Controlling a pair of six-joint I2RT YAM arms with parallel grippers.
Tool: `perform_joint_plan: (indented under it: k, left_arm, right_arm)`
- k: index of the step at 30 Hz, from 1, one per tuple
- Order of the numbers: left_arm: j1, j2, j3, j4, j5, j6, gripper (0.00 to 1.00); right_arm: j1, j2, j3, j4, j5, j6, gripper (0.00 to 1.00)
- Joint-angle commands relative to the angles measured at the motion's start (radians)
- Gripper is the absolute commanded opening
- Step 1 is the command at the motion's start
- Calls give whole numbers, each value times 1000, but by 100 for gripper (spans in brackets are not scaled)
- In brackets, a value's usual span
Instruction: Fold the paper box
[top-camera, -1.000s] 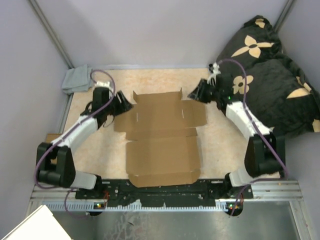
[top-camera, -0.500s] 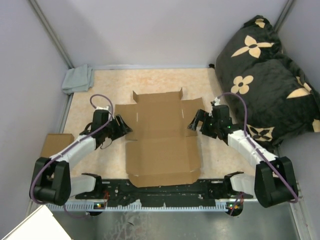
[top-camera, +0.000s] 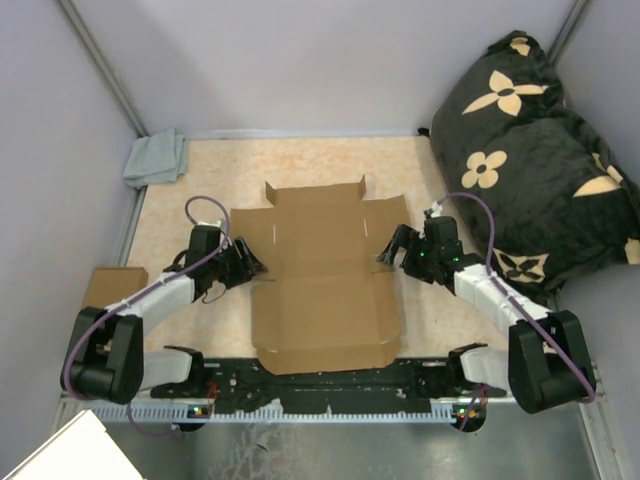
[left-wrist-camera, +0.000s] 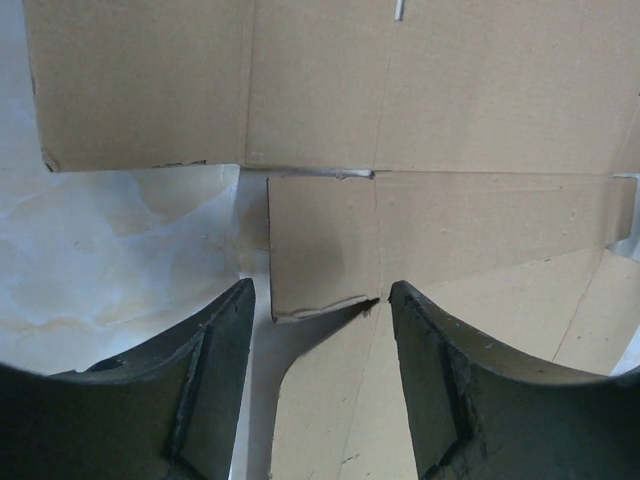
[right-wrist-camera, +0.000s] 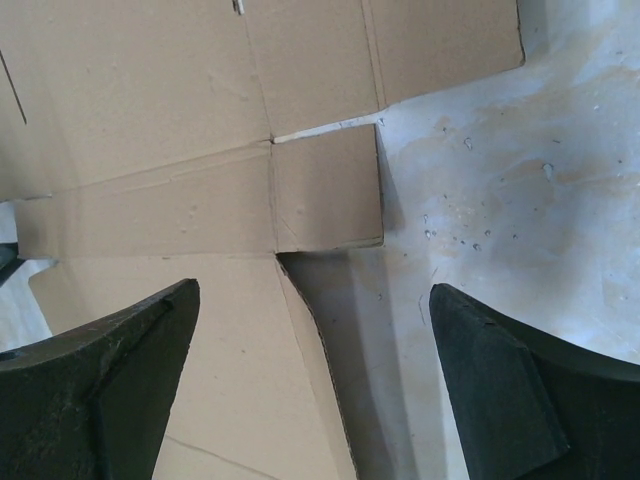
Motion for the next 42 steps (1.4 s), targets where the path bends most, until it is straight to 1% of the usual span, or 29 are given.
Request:
perform_joint_plan:
  k: [1,4,8,10,11,13,15,17,18,32,37,42]
  left_arm:
    - [-4,68,7,70,34,-12,62]
    - [-4,99,27,72,48,-9,55]
    - [-4,80,31,86,64,-17,44]
    - [-4,67,35,88,66,-20,35]
    - [-4,63,37,92,71,-25,28]
    - [-4,51,39,99,84,-31,17]
    - [-4,41,42,99,85,-36,7]
    - [-4,31,42,98,82,-37,1]
    - [-4,31,42,97,82,-37,0]
    - [-4,66,39,104,98,-25,0]
    - [-4,76,42,105,100,-22,0]
    - [-5,83,44,108,104,-21,0]
  right_arm:
    - [-1,20,10,63,14,15,99]
    - [-1,26,11,70,7,18,99]
    - [-2,37,15,73,2,25,99]
    - [-2,51,29,68,1,37,99]
    - [-1,61,35,64,2,44,99]
    - [-1,84,51,58,-5,55,98]
    - [-3,111,65,53,-9,68,97]
    - [-3,136,76,52,-11,79,96]
    - [-3,146,80,60,-14,81,95]
    - [-3,289,122,174,-104,65,88]
    - [12,268,136,185,-131,43,83]
    - [44,217,172,137,-101,19,82]
